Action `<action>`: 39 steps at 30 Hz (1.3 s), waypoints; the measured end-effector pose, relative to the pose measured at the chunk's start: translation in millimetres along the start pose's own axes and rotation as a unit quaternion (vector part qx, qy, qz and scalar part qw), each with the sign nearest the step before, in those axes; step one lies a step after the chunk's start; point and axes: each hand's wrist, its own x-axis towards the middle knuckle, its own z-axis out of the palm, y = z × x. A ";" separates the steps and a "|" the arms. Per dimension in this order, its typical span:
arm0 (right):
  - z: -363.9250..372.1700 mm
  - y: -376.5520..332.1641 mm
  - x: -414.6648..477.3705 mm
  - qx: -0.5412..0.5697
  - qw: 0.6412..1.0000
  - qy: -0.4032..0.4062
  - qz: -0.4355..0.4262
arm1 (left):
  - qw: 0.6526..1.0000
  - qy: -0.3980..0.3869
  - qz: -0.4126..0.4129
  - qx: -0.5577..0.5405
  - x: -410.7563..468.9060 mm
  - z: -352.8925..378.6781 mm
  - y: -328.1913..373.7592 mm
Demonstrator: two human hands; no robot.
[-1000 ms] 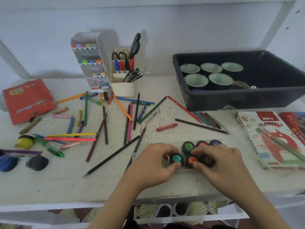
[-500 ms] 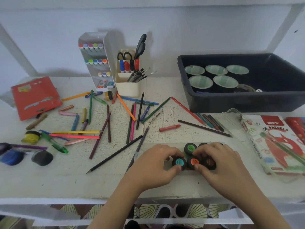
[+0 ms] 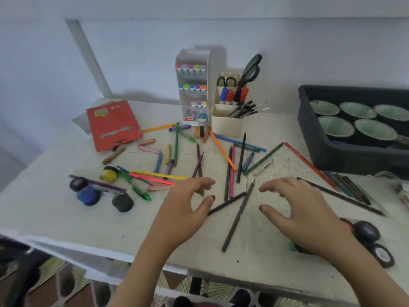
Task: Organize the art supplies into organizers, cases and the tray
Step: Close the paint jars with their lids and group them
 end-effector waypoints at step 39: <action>74.8 -57.1 239.9 -0.016 0.993 0.099 -0.068 | 0.922 0.097 -0.281 -0.249 -4.9 -95.1 -66.3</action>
